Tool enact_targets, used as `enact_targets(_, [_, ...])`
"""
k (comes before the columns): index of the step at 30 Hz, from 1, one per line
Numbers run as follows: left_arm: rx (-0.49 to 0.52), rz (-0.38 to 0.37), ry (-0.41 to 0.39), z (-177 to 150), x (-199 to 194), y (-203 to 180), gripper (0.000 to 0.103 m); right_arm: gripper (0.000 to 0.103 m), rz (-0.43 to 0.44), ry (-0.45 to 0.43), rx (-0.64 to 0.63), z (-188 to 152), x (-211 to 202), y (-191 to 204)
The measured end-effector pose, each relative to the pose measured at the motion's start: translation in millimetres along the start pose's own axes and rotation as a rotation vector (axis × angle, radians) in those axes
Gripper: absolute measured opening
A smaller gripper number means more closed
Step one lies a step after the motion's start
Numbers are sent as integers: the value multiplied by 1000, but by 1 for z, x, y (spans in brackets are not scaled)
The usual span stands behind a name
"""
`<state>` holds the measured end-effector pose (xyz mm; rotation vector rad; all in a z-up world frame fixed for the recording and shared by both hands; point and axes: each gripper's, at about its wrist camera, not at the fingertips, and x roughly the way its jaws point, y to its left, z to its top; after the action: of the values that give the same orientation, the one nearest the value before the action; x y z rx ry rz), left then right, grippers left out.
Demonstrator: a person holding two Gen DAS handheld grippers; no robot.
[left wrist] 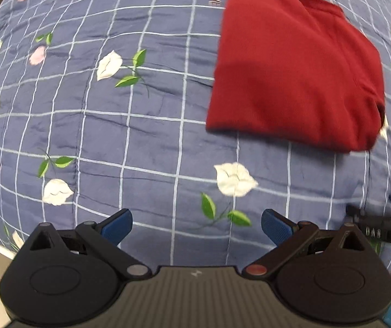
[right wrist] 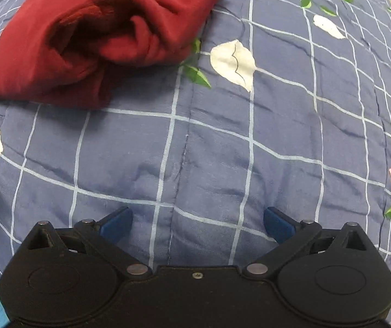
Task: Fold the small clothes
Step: 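Open the right tool and withdraw both tools from the folded shirt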
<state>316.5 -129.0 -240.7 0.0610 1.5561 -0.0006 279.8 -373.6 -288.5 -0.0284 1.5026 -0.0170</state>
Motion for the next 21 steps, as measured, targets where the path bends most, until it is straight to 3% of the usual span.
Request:
enact_targets(7, [88, -8, 0, -4, -9, -2, 103, 103, -41, 51, 43, 12, 4, 10])
enact_targets(11, [239, -36, -28, 2, -12, -8, 102, 103, -18, 149, 177, 6, 2, 8])
enact_targets(13, [299, -80, -66, 7, -22, -7, 102, 103, 28, 155, 291, 0, -7, 7])
enact_targets(16, [352, -157, -104, 14, -34, 0, 102, 103, 117, 70, 440, -10, -38, 12])
enact_targets(21, [396, -151, -179, 22, -52, 19, 102, 103, 125, -119, 486, -12, -94, 36])
